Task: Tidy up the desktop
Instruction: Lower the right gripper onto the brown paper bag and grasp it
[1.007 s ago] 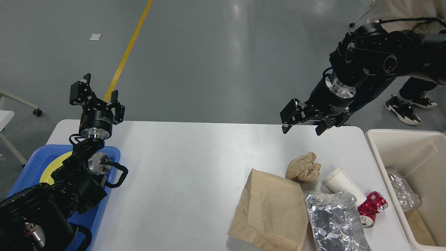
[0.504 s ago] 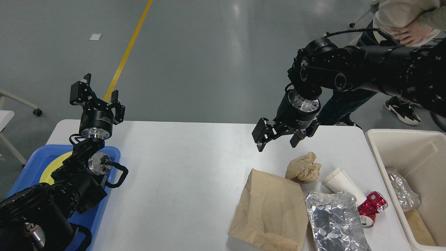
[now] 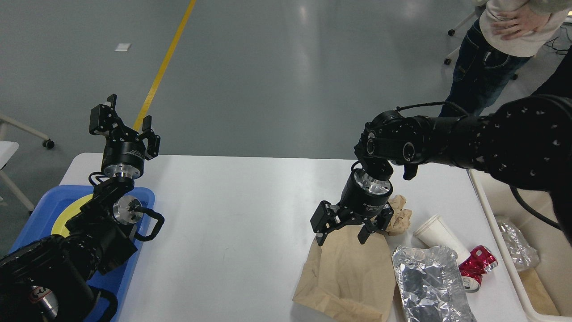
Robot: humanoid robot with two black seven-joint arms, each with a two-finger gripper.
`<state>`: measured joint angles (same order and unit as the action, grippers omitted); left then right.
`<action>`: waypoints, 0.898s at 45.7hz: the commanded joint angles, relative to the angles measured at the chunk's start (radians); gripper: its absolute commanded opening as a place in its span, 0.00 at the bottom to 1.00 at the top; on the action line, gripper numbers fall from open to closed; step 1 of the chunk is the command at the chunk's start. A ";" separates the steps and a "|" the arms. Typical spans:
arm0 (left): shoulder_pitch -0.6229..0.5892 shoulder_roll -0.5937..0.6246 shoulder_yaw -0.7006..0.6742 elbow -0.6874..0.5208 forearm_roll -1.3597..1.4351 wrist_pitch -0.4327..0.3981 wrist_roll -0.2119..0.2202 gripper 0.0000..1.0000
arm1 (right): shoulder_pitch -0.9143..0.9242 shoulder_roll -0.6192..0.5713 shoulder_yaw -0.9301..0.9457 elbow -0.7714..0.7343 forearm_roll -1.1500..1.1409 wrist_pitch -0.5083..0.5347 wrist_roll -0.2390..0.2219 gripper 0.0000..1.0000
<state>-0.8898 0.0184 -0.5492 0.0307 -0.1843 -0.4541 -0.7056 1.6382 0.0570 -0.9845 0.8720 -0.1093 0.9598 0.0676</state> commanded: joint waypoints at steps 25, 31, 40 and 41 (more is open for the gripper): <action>0.000 0.000 0.000 0.000 0.000 0.000 0.000 0.96 | -0.195 0.024 0.043 -0.142 0.060 0.000 0.000 1.00; 0.000 0.000 0.000 0.000 0.000 0.000 0.000 0.96 | -0.231 0.030 0.050 -0.179 0.060 0.000 0.000 1.00; 0.000 0.000 0.000 0.000 0.000 0.000 0.000 0.96 | -0.314 0.050 0.064 -0.281 0.059 -0.024 0.000 1.00; 0.000 0.000 0.000 0.000 0.000 0.000 0.000 0.96 | -0.319 0.052 0.064 -0.289 0.060 -0.026 0.000 1.00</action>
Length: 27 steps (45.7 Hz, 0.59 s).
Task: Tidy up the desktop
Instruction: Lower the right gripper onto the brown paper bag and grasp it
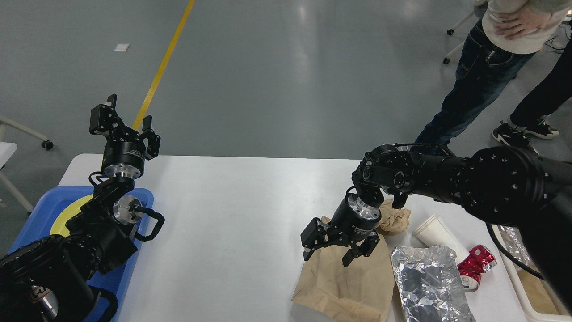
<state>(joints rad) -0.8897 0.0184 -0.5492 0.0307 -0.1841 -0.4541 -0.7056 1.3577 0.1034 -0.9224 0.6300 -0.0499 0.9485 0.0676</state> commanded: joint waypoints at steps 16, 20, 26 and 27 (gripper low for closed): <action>0.000 0.000 0.000 0.000 0.000 0.000 0.000 0.96 | -0.084 -0.004 0.028 -0.065 0.010 -0.059 -0.002 1.00; 0.000 0.000 0.000 0.000 0.000 0.000 0.000 0.96 | -0.091 -0.004 0.023 -0.067 0.010 -0.077 -0.003 0.98; 0.000 0.000 0.000 0.000 0.000 0.000 0.000 0.96 | -0.089 -0.001 0.020 -0.065 0.008 -0.083 -0.015 0.85; 0.000 0.000 0.000 0.000 0.000 0.000 0.000 0.96 | -0.089 -0.002 0.020 -0.065 0.008 -0.083 -0.017 0.86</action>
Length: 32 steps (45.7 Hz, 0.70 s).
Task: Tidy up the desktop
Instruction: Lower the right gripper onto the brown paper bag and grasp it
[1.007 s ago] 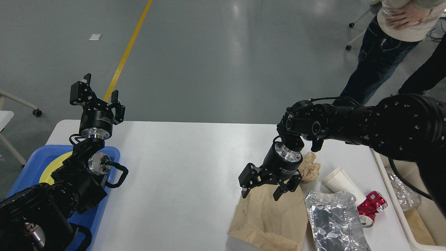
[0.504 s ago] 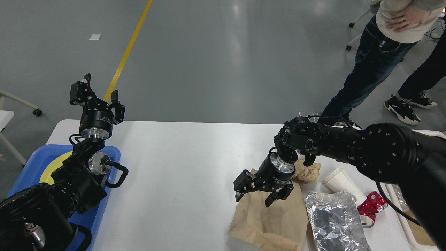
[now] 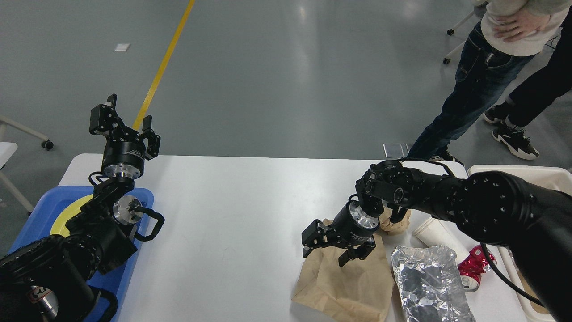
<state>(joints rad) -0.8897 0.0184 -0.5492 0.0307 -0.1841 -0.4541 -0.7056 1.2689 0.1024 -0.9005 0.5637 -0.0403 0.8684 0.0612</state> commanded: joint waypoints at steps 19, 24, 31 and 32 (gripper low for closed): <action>0.000 0.000 0.000 0.001 0.000 0.000 0.000 0.96 | 0.004 -0.004 0.005 0.013 -0.015 0.007 -0.006 1.00; 0.000 0.000 0.000 0.000 0.000 0.000 0.000 0.96 | 0.003 -0.003 0.003 0.016 -0.013 0.012 -0.006 1.00; 0.000 0.000 0.000 0.000 0.000 0.000 0.000 0.96 | 0.012 -0.001 -0.009 0.016 -0.016 0.012 -0.007 1.00; 0.000 0.000 0.000 0.000 0.000 0.000 0.000 0.96 | 0.012 -0.003 -0.011 0.016 -0.016 0.012 -0.006 1.00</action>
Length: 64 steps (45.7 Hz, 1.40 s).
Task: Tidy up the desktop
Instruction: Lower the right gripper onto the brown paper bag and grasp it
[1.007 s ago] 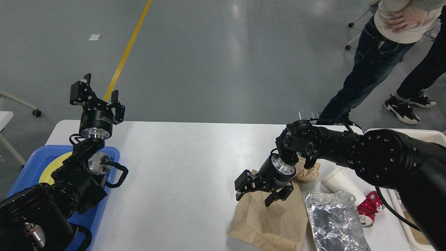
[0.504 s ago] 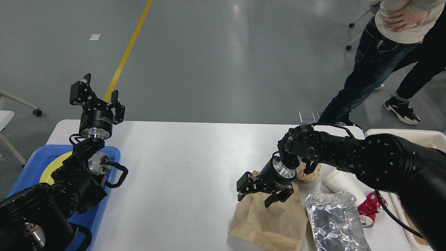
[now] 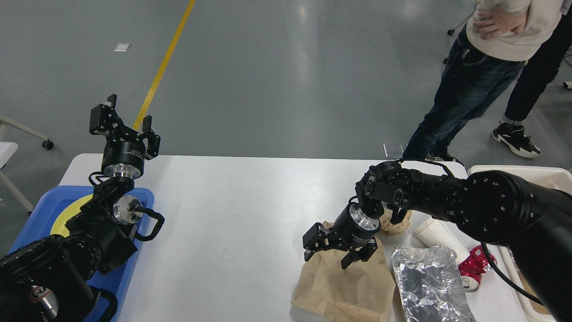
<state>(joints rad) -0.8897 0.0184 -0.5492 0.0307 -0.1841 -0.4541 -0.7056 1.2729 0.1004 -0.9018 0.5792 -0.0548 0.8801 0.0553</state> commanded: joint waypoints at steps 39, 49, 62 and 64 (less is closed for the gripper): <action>0.000 0.000 0.000 0.000 0.000 0.000 0.000 0.96 | -0.058 -0.005 0.052 -0.029 0.001 -0.001 -0.005 1.00; 0.000 0.000 0.000 0.000 0.000 0.000 0.000 0.96 | -0.058 -0.005 0.052 -0.041 0.000 -0.003 -0.008 1.00; 0.000 0.000 0.000 0.000 0.000 0.000 0.000 0.96 | -0.058 -0.061 0.084 -0.024 0.006 0.007 -0.017 1.00; 0.000 0.000 0.000 0.000 0.000 0.000 0.000 0.96 | -0.059 -0.062 0.084 -0.024 0.006 0.007 -0.017 1.00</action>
<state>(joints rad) -0.8897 0.0184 -0.5492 0.0307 -0.1844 -0.4541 -0.7056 1.2176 0.0568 -0.8289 0.5512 -0.0487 0.8851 0.0374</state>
